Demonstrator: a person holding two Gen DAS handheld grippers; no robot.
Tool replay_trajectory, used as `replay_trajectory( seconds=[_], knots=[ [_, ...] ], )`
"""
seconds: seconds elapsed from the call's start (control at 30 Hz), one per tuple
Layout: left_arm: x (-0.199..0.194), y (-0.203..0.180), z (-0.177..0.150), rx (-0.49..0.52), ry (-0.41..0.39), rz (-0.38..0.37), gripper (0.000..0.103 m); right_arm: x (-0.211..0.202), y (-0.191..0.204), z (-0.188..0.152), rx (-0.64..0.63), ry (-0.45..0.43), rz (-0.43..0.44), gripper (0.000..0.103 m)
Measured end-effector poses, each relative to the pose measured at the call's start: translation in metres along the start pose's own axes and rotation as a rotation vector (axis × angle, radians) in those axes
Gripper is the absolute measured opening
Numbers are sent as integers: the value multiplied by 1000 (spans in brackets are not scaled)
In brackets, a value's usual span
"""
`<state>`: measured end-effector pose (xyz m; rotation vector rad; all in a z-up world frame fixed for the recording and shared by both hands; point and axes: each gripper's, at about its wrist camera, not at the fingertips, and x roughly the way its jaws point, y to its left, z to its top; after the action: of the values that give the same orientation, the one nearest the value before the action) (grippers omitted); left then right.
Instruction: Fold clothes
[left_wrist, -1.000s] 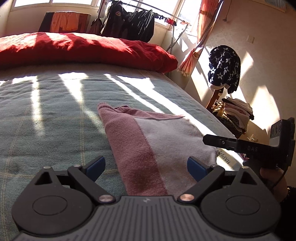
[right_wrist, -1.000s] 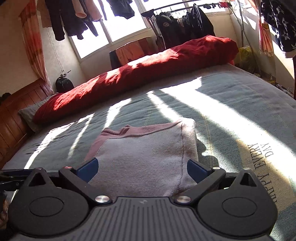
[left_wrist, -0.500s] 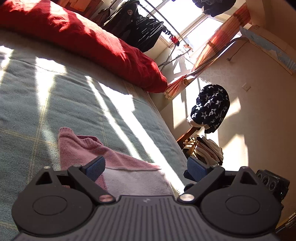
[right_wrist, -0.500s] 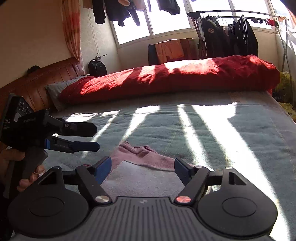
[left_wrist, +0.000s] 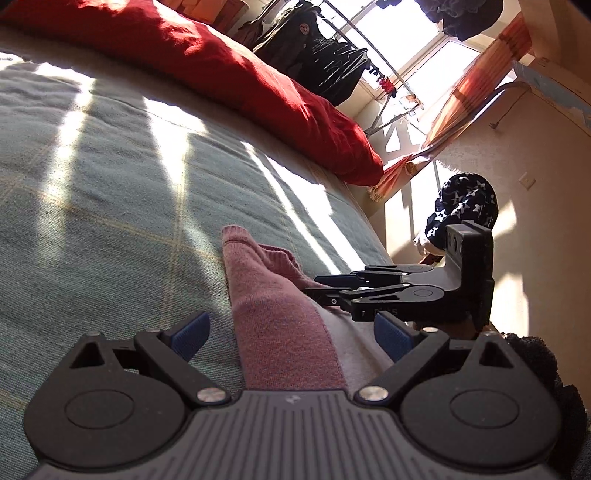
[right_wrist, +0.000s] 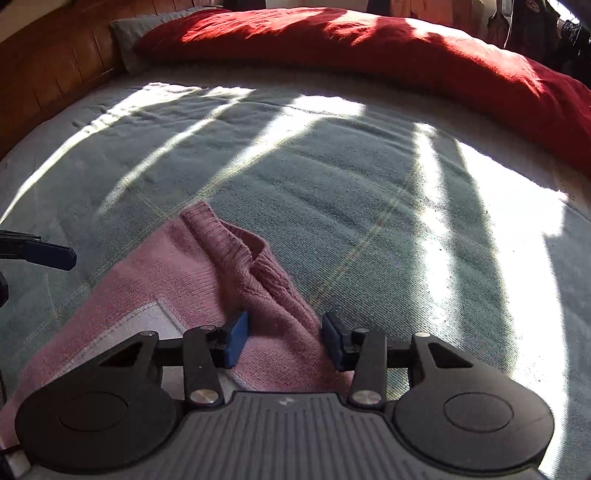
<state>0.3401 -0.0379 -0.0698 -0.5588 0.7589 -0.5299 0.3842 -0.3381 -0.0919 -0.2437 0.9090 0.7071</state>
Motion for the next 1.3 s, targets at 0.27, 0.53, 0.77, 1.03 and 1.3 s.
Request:
replay_trajectory(
  seconds=[0.27,0.53,0.77,1.03,1.3],
  knots=[
    [0,0,-8,-6,11,-8,95,-26,9,-16,5,-58,-75,8],
    [-5,0,-9,4,5,-12,98,-23,30,-11,-144,-57,-153,13],
    [-4,0,-13,31,25,-2,98,-9,21,-4,-110,-43,-86,7],
    [-9,-3,-12,32,17,-4,98,-29,-7,-5,44,-106,-196,6],
    [-35,-24,-16,75,-1,18,98,-90,25,-11,49,-171,-105,19]
  ],
)
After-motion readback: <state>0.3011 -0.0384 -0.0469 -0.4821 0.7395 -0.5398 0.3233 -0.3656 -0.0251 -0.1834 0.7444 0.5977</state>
